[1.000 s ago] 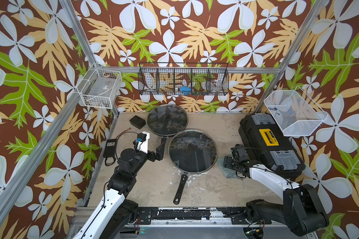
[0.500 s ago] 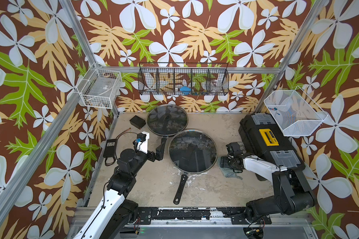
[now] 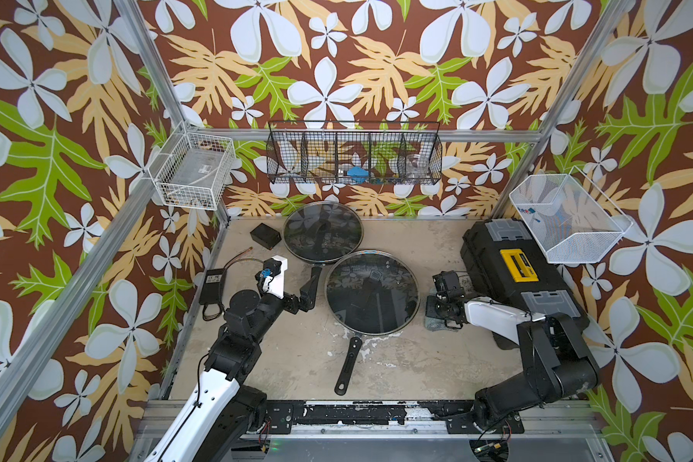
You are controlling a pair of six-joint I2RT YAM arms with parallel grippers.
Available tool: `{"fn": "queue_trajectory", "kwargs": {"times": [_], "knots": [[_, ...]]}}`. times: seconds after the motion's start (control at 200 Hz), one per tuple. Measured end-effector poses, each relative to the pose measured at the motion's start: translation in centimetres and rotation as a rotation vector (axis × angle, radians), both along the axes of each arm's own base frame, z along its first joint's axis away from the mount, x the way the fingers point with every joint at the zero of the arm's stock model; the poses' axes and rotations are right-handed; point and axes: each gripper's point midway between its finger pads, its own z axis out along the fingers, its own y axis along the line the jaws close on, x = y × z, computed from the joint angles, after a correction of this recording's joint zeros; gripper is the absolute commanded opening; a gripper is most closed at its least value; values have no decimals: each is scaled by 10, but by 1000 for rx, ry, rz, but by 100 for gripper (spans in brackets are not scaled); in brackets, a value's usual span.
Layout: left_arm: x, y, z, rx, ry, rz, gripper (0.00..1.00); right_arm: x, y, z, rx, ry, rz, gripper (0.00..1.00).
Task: Wipe the pot lid with a cloth
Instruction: Pick up the cleaning item at the center of the board.
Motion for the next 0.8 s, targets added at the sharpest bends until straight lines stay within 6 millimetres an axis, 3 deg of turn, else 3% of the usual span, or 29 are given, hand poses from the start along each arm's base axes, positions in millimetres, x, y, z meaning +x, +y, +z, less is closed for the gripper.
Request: {"fn": "queue_trajectory", "kwargs": {"times": [0.175,0.311,0.596,0.802], "knots": [[0,-1,2,-44,23,1,100,-23,-7,19,-3,36,-9,0],[-3,-2,27,-139,23,-10,100,-16,-10,61,11,-113,-17,0],[-2,-11,48,-266,94,-43,100,-15,-20,148,-6,-410,0,0],[3,-47,76,-317,169,-135,100,-22,-19,185,15,-524,33,0]]}}
